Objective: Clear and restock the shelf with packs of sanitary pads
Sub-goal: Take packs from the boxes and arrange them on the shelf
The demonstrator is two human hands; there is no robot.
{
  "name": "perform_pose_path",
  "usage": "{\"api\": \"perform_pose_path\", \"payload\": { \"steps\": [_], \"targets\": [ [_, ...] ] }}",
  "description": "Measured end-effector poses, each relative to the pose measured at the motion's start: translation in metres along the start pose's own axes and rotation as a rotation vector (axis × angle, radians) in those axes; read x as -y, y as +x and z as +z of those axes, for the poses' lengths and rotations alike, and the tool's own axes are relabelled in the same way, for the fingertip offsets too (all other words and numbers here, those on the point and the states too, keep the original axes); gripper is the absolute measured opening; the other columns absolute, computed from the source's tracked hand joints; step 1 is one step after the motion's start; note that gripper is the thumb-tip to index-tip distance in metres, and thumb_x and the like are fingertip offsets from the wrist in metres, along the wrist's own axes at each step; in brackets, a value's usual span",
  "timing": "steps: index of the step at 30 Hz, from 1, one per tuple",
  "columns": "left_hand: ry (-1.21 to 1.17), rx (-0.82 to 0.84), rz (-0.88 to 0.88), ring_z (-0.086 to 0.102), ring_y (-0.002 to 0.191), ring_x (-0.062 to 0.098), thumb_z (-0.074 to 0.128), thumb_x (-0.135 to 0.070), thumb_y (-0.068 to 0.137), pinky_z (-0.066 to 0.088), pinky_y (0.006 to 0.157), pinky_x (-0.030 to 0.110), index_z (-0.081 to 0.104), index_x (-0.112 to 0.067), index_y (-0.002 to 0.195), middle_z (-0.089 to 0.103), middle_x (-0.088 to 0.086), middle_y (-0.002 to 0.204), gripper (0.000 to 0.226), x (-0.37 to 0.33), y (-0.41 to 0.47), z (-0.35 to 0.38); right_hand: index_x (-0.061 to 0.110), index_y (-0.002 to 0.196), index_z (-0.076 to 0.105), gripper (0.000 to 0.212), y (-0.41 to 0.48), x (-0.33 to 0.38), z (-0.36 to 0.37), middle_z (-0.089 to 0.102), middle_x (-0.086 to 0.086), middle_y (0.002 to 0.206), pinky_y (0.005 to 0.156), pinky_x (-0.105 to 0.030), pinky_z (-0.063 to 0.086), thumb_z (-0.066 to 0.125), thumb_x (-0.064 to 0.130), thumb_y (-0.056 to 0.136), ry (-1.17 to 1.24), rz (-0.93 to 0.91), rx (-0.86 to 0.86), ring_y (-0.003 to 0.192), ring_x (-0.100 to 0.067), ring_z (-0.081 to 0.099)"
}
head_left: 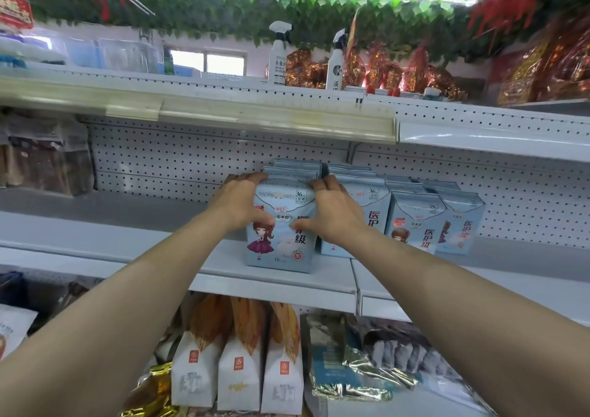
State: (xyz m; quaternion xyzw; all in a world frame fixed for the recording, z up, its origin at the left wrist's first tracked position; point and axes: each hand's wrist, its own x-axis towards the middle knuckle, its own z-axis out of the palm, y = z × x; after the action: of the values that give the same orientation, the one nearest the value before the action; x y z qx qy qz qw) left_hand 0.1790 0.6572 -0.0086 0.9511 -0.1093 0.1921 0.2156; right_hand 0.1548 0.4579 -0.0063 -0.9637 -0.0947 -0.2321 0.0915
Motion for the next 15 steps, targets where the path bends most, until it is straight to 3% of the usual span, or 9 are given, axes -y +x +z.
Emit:
{"api": "perform_pose_path", "payload": {
  "steps": [5, 9, 15],
  "targets": [
    [0.033, -0.076, -0.056, 0.030, 0.138, 0.034, 0.087, -0.051, 0.067, 0.033, 0.114, 0.044, 0.030, -0.021, 0.154, 0.040, 0.010, 0.151, 0.109, -0.020, -0.016, -0.007, 0.021, 0.152, 0.030, 0.093, -0.010, -0.004, -0.017, 0.036, -0.007, 0.153, 0.096, -0.043, 0.049, 0.077, 0.056, 0.079, -0.003, -0.013, 0.018, 0.138, -0.028, 0.040],
    [0.016, -0.202, -0.027, 0.029, 0.140, 0.029, 0.075, -0.056, 0.079, 0.032, 0.114, 0.044, 0.034, -0.019, 0.152, 0.039, 0.007, 0.153, 0.092, -0.055, -0.034, -0.016, 0.018, 0.150, 0.034, 0.081, -0.032, -0.025, -0.045, 0.038, -0.010, 0.151, 0.100, -0.043, 0.045, 0.069, 0.056, 0.087, -0.007, 0.003, -0.030, 0.138, -0.029, 0.039],
    [-0.033, -0.155, -0.022, 0.029, 0.143, 0.033, 0.045, -0.065, 0.095, 0.031, 0.115, 0.049, 0.039, -0.013, 0.148, 0.038, 0.012, 0.153, 0.074, -0.140, -0.066, -0.001, 0.019, 0.153, 0.034, 0.070, -0.088, -0.085, -0.099, 0.038, -0.008, 0.154, 0.105, -0.046, 0.041, 0.043, 0.062, 0.099, 0.077, 0.124, -0.101, 0.142, -0.028, 0.035]
  ]
}}
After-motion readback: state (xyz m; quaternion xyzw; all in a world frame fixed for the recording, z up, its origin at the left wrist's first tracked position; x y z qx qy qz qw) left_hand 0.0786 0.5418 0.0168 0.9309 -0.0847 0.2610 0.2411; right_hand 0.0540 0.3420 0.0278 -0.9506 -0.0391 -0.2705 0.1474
